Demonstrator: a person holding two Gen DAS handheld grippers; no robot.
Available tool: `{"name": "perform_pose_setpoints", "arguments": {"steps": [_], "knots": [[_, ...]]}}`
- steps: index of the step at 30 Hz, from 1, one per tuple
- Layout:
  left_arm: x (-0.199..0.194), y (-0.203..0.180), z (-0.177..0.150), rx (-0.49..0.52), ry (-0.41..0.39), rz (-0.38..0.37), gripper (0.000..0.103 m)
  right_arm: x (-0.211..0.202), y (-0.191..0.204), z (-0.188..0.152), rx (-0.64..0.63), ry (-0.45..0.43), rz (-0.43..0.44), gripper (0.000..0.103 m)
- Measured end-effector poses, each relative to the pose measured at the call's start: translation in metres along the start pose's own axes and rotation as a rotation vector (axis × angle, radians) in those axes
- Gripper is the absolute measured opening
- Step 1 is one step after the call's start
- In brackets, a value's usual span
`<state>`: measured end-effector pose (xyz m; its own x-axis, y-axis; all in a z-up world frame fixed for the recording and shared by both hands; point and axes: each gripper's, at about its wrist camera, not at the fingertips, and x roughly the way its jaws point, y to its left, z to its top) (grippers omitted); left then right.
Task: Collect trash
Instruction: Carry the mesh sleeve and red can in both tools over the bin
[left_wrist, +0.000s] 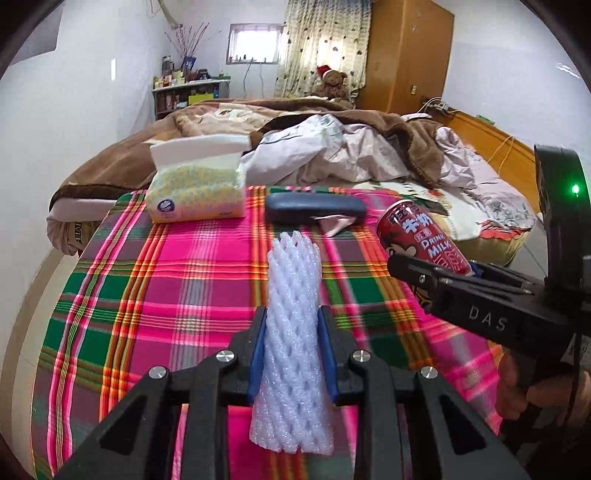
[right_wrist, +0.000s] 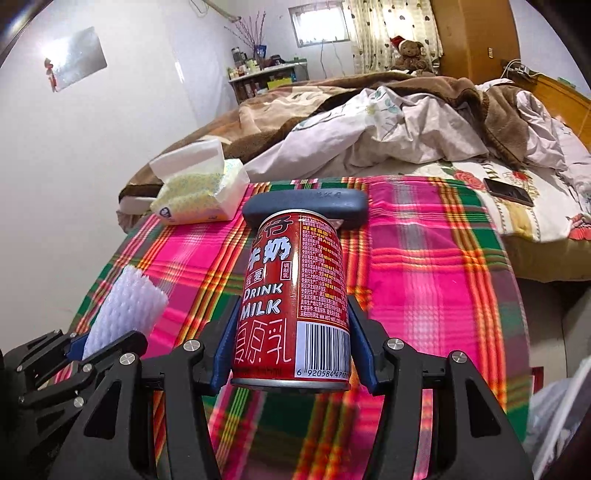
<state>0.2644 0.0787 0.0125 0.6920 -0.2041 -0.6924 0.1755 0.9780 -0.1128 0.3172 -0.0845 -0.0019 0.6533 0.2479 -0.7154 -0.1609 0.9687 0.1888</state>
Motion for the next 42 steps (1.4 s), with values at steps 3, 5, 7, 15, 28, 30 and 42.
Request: {"name": "perform_pose_setpoints", "arguments": {"steps": [3,5,7,15,28,30,42], "knots": [[-0.013,-0.014,-0.003,0.009,-0.017,-0.013,0.028,-0.016,-0.007,-0.006,0.013,-0.017,-0.002,0.055],[-0.021,-0.023,-0.005,0.020,-0.028,-0.020,0.028,-0.029,-0.013,-0.010,0.021,-0.032,-0.005,0.055],[-0.028,-0.033,-0.007,0.025,-0.035,-0.029,0.028,-0.039,-0.018,-0.014,0.025,-0.045,-0.006,0.055],[-0.049,-0.073,-0.014,0.061,-0.062,-0.086,0.028,-0.077,-0.045,-0.031,0.064,-0.090,-0.033,0.055],[-0.051,-0.165,-0.028,0.146,-0.044,-0.224,0.028,-0.132,-0.111,-0.063,0.149,-0.136,-0.154,0.055],[-0.049,-0.180,-0.030,0.158,-0.037,-0.245,0.028,-0.140,-0.122,-0.067,0.162,-0.144,-0.179,0.055],[-0.030,-0.277,-0.047,0.269,0.038,-0.359,0.028,-0.169,-0.188,-0.096,0.251,-0.126,-0.310,0.055]]}}
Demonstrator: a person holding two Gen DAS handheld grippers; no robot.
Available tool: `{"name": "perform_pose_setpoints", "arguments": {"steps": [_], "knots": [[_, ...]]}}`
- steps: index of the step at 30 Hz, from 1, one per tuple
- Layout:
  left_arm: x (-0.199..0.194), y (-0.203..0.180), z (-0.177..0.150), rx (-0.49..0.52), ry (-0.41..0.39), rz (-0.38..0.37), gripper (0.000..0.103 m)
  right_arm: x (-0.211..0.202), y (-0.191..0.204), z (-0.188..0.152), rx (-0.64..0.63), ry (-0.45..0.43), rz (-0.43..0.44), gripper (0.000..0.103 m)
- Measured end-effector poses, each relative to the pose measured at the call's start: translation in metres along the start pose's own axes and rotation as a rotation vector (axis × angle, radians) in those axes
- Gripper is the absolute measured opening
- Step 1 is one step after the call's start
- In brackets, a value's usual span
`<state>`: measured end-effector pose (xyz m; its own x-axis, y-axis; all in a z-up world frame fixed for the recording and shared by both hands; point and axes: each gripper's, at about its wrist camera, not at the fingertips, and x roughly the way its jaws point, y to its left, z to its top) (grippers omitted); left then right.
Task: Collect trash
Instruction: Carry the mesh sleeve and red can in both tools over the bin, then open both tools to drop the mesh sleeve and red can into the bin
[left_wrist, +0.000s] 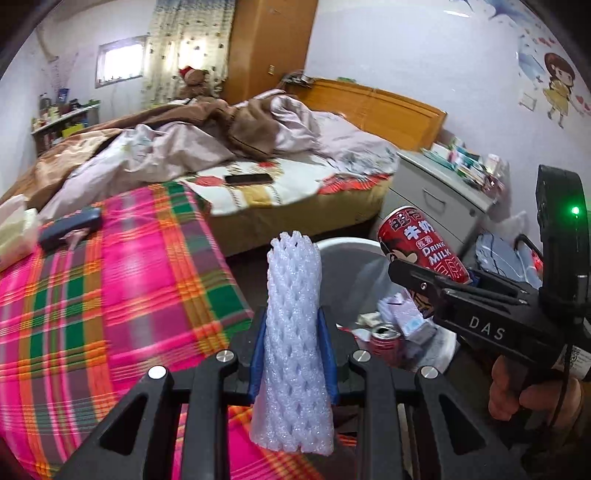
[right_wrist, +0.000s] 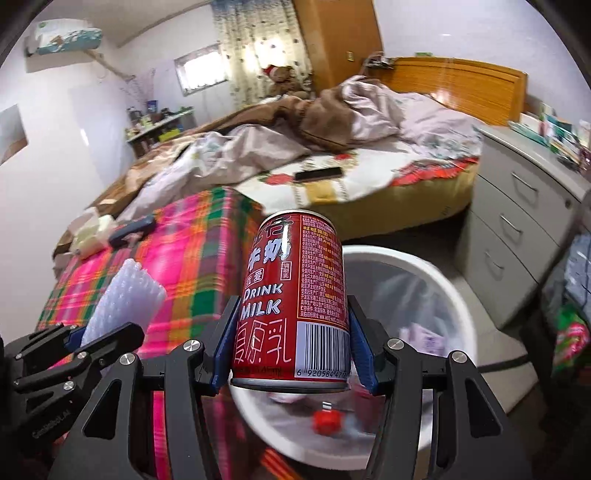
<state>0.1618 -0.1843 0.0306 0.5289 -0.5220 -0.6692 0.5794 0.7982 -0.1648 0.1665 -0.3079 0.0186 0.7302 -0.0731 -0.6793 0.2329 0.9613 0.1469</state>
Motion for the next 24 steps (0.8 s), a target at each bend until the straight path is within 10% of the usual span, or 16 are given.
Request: {"name": "perform_pose_setpoints", "arguments": {"steps": [15,17,24], "knots": [[0.051,-0.056,-0.005,0.058,0.084,-0.057,0.030,0.016,-0.068,-0.019,0.053,0.101,-0.074,0.055],[0.053,-0.057,-0.007,0.061,0.086,-0.046,0.051,0.015,-0.071,-0.018,0.058,0.093,-0.061,0.055],[0.049,-0.057,-0.006,0.041,0.069,-0.030,0.063,0.008,-0.076,-0.020,0.065,0.073,-0.054,0.058]]}}
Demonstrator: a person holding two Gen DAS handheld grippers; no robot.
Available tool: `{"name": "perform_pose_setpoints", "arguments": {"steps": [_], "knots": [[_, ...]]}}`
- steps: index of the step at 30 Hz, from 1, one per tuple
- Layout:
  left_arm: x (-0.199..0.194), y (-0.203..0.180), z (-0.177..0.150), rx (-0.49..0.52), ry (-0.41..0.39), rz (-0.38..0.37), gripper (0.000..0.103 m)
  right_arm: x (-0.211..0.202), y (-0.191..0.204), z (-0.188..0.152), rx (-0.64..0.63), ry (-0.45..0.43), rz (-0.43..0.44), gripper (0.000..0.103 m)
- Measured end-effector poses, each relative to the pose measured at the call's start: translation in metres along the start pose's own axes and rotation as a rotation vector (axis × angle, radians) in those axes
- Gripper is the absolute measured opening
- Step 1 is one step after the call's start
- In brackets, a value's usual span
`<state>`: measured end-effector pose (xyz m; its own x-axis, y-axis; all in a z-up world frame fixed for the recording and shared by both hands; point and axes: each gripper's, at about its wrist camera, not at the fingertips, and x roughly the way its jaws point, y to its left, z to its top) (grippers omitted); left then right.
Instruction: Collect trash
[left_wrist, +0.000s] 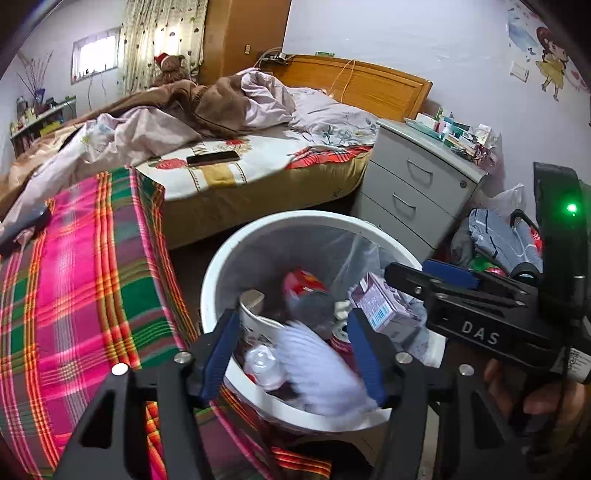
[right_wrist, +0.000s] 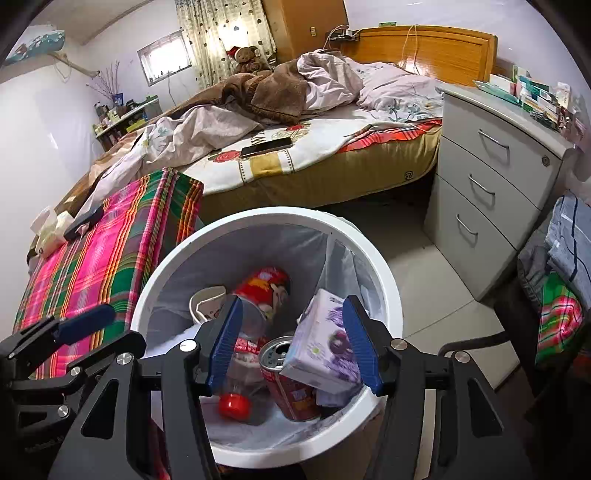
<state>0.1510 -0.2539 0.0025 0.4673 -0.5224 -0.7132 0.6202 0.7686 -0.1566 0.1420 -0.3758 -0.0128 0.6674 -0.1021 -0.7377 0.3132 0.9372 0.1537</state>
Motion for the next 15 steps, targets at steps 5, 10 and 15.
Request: {"name": "perform_pose_setpoints", "arguments": {"steps": [5,10,15], "knots": [[-0.007,-0.001,-0.002,-0.003,-0.010,-0.010,0.064,-0.005,0.001,-0.003,0.005,-0.016,0.002,0.058],[-0.020,-0.002,-0.008,0.005,-0.036,0.017,0.065,-0.014,0.005,-0.006,0.008,-0.035,0.008,0.058],[-0.035,-0.001,-0.016,0.002,-0.064,0.052,0.065,-0.029,0.011,-0.012,0.009,-0.075,0.012,0.058]]}}
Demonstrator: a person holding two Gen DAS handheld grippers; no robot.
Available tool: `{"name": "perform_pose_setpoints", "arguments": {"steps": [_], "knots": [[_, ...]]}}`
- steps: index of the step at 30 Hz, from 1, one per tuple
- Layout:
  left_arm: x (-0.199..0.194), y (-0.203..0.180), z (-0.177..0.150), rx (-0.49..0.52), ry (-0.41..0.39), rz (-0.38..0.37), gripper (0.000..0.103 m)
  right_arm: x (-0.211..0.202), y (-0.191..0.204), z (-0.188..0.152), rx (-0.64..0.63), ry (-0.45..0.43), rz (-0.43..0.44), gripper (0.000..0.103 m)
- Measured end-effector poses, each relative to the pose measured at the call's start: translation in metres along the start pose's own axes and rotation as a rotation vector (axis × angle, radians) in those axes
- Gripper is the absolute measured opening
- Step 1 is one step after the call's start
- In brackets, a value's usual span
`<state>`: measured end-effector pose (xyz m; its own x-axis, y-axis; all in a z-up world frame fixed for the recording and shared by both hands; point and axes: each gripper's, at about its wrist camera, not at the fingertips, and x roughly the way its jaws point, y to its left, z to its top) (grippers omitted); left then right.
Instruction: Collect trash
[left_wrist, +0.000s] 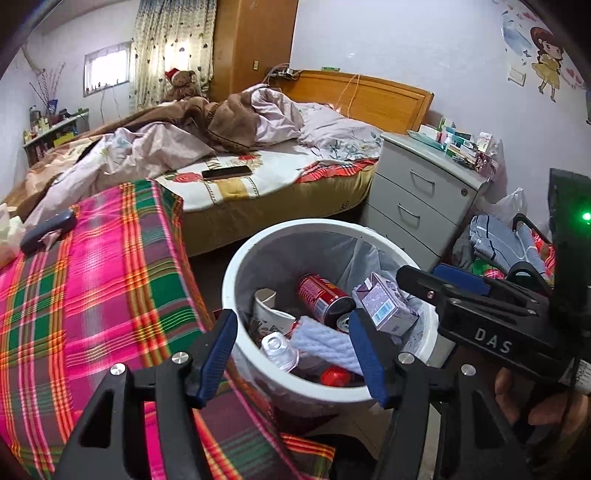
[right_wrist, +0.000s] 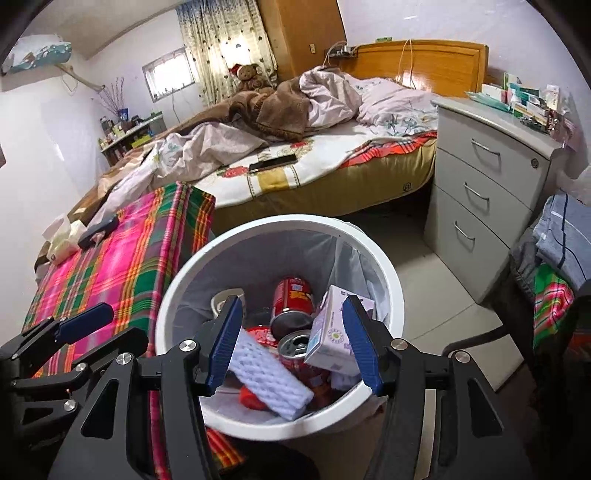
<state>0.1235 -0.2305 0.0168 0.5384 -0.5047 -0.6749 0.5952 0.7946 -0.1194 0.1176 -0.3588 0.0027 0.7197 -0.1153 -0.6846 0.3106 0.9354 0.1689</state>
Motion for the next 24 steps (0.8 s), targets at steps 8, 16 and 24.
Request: {"name": "perform_pose_setpoints", "arguments": {"steps": [8,16,24], "knots": [[-0.031,0.012,-0.021,-0.033,-0.045,0.096,0.065,-0.022,0.019,-0.017,-0.024,-0.059,0.021,0.058],[-0.062,0.028,-0.049,-0.078,-0.101,0.203,0.067,-0.034,0.046,-0.037,-0.101,-0.112,0.063,0.058],[-0.083,0.043,-0.074,-0.113,-0.129,0.321,0.071,-0.041,0.065,-0.051,-0.137,-0.157,0.133,0.058]]}}
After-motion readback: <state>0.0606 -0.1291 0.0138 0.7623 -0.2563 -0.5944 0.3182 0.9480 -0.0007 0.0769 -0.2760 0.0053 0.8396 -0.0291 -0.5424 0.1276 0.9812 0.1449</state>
